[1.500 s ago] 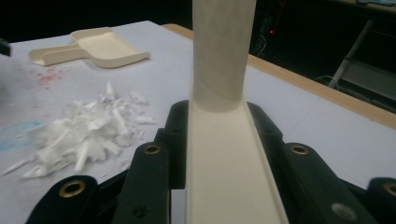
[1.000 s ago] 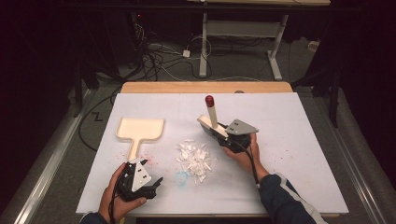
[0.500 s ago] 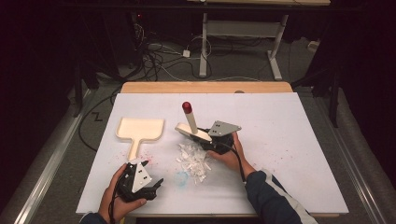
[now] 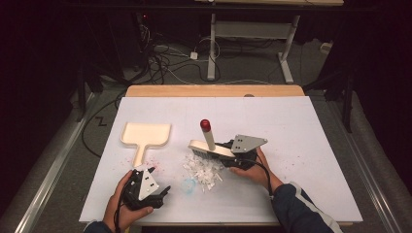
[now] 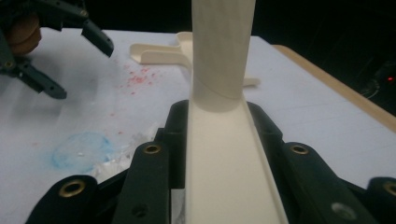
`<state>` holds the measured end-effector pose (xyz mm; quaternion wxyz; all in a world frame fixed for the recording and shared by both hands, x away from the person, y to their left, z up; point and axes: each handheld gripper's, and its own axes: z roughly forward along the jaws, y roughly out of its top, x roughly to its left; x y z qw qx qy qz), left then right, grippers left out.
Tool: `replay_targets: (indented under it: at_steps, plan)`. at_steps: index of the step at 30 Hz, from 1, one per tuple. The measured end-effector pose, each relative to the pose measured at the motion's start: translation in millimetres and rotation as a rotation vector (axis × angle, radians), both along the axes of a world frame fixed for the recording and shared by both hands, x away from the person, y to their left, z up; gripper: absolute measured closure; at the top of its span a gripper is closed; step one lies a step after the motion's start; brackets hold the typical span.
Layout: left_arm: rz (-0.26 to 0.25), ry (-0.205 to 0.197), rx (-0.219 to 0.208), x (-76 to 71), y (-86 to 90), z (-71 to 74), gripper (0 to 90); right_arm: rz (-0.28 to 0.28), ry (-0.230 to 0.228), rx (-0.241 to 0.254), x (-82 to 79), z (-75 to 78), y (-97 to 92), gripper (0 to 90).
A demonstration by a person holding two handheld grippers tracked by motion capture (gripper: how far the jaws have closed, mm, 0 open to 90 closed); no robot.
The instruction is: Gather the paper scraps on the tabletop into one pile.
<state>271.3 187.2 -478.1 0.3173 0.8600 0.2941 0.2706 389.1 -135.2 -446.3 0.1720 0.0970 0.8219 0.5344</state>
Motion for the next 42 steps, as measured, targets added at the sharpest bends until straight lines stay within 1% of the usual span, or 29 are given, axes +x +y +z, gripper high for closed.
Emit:
replay_targets:
  at_steps: [1, 3, 5, 6, 7, 8, 10, 11, 12, 13, 16, 17, 20, 22, 24, 26, 28, 30, 32, 33, 35, 36, 38, 40, 42]
  plan:
    - [-0.001, 0.0, 0.0, 0.2, -0.4, 0.1, 20.8, -0.018, -0.013, 0.007, 0.0, 1.9, -1.4, 67.8]
    - [-0.003, 0.001, 0.002, 0.6, -0.9, -0.3, 20.8, -0.049, -0.022, 0.026, -0.7, 6.4, -5.9, 67.7]
    - [-0.003, 0.003, 0.002, 0.9, -1.1, -0.8, 20.8, -0.088, -0.03, 0.032, -2.0, 11.1, -11.1, 67.7]
    - [-0.002, 0.003, 0.002, 0.8, -1.0, -0.9, 20.8, -0.095, -0.022, 0.036, -2.3, 14.2, -14.9, 67.7]
    - [-0.002, 0.003, 0.003, 0.5, -0.6, -0.7, 20.8, -0.11, -0.015, 0.034, -3.2, 17.4, -18.8, 67.7]
    - [-0.001, 0.002, 0.003, 0.0, -0.1, -0.5, 20.8, -0.128, -0.018, 0.024, -5.1, 20.8, -23.4, 67.7]
    - [-0.001, 0.0, 0.002, -1.0, 1.1, -0.2, 20.8, -0.138, -0.01, 0.013, -11.4, 26.8, -36.0, 67.7]
    - [0.001, 0.0, 0.0, -1.3, 1.5, 0.0, 20.8, -0.151, -0.013, 0.008, -14.7, 29.1, -43.1, 67.7]
    - [0.002, -0.001, -0.001, -1.4, 1.8, 0.1, 20.8, -0.169, 0.003, 0.003, -18.9, 30.7, -50.2, 67.7]
    - [0.003, -0.002, 0.0, -1.6, 1.8, 0.3, 20.8, -0.168, 0.023, 0.001, -21.6, 31.4, -57.7, 67.7]
    - [0.0, -0.005, 0.003, -2.5, 0.8, 1.0, 20.8, -0.179, 0.055, -0.004, -32.1, 29.7, -76.9, 67.7]
    - [-0.002, -0.006, 0.004, -2.6, 0.3, 1.2, 20.8, -0.181, 0.074, -0.007, -35.8, 28.1, -81.5, 67.7]
    - [-0.003, -0.007, 0.008, -1.8, -1.4, 1.4, 20.8, -0.194, 0.088, -0.044, -46.6, 23.9, -89.0, 67.7]
    - [-0.007, -0.007, 0.01, -1.3, -2.8, 1.5, 20.8, -0.191, 0.1, -0.052, -52.4, 21.5, -89.5, 67.7]
    - [-0.011, -0.008, 0.013, -0.6, -4.2, 1.5, 20.8, -0.181, 0.103, -0.06, -56.1, 19.3, -85.6, 67.7]
    - [-0.015, -0.007, 0.014, -0.1, -4.8, 1.5, 20.8, -0.17, 0.112, -0.065, -58.8, 16.8, -78.1, 67.7]
    - [-0.017, -0.005, 0.013, 0.7, -4.9, 1.0, 20.8, -0.155, 0.121, -0.066, -61.4, 13.1, -66.3, 67.7]
    - [-0.018, -0.005, 0.014, 1.0, -4.7, 0.9, 20.8, -0.152, 0.101, -0.072, -63.9, 11.5, -55.6, 67.7]
    - [-0.019, -0.006, 0.014, 0.5, -4.3, 1.2, 20.8, -0.125, 0.108, -0.051, -64.6, 11.9, -49.4, 67.7]
    - [-0.018, -0.007, 0.014, 0.3, -4.0, 1.3, 20.8, -0.121, 0.103, -0.041, -65.9, 12.7, -46.6, 67.7]
    - [-0.016, -0.007, 0.011, 0.0, -3.0, 1.3, 20.8, -0.114, 0.088, -0.054, -68.3, 15.8, -43.6, 67.7]
    - [-0.014, -0.007, 0.011, -0.2, -2.7, 1.3, 20.8, -0.112, 0.085, -0.052, -69.4, 17.2, -44.1, 67.7]
    - [-0.013, -0.007, 0.012, -0.7, -2.4, 1.3, 20.8, -0.127, 0.08, -0.048, -70.3, 20.5, -48.4, 67.6]
    - [-0.012, -0.009, 0.012, -1.3, -2.0, 1.7, 20.8, -0.143, 0.075, -0.033, -70.3, 25.1, -57.5, 67.6]
    - [-0.011, -0.011, 0.014, -1.7, -1.4, 2.0, 20.8, -0.163, 0.081, -0.02, -70.4, 30.9, -69.6, 67.6]
